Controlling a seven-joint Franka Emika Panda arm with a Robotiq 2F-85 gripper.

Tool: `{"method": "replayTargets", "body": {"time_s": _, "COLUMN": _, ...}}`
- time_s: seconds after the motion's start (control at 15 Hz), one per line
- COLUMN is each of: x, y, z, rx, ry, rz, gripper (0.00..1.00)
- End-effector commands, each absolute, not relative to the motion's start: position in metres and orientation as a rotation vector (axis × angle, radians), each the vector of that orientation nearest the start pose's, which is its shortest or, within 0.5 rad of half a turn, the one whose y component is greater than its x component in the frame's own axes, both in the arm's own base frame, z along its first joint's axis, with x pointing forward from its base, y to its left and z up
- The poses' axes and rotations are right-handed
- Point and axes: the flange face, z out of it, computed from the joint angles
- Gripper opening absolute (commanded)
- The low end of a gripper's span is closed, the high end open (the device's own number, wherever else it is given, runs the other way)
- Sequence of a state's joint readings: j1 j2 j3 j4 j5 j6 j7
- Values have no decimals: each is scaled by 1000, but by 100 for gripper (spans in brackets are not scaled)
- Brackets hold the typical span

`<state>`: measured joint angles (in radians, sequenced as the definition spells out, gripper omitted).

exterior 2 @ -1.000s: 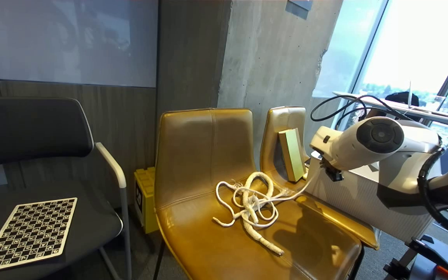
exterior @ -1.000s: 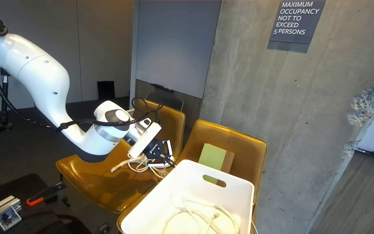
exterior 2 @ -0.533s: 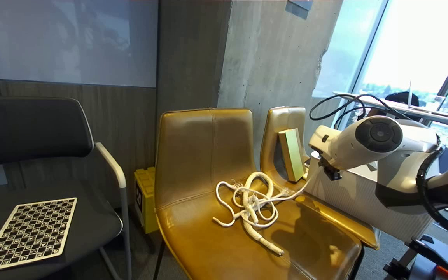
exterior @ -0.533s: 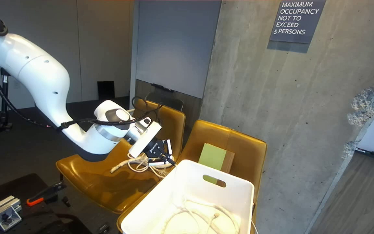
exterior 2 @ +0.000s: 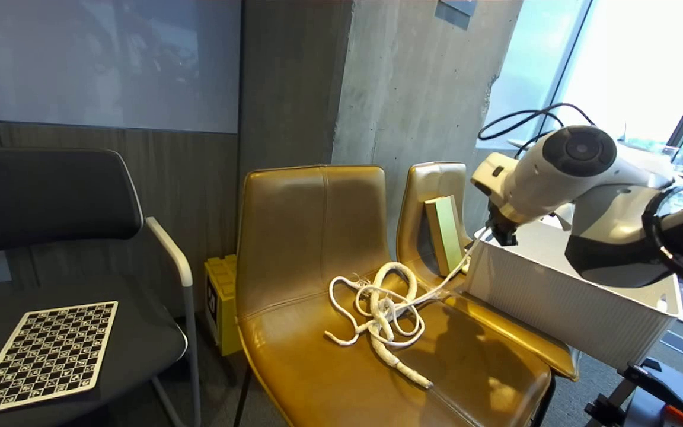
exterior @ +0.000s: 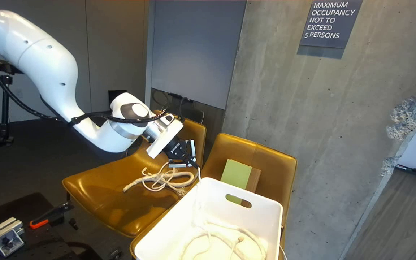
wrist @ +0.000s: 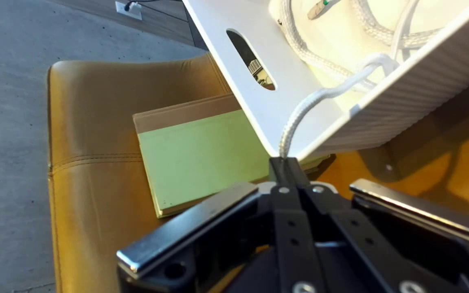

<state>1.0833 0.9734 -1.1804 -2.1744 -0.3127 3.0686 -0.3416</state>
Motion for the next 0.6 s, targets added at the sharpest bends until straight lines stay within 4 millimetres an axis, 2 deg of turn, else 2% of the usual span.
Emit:
{"method": "replayTargets", "body": {"time_s": 0.0, "x": 599, "y": -28, "z": 283, "rx": 2068, "ry": 936, "rz": 156, "gripper": 0}}
{"method": "replayTargets", "body": {"time_s": 0.2, "x": 601, "y": -48, "z": 328, "rx": 2178, "ry": 827, "rz": 154, "gripper": 0}}
{"method": "replayTargets", "body": {"time_s": 0.53, "x": 604, "y": -79, "z": 413, "rx": 2369, "ry": 649, "rz": 199, "gripper": 0}}
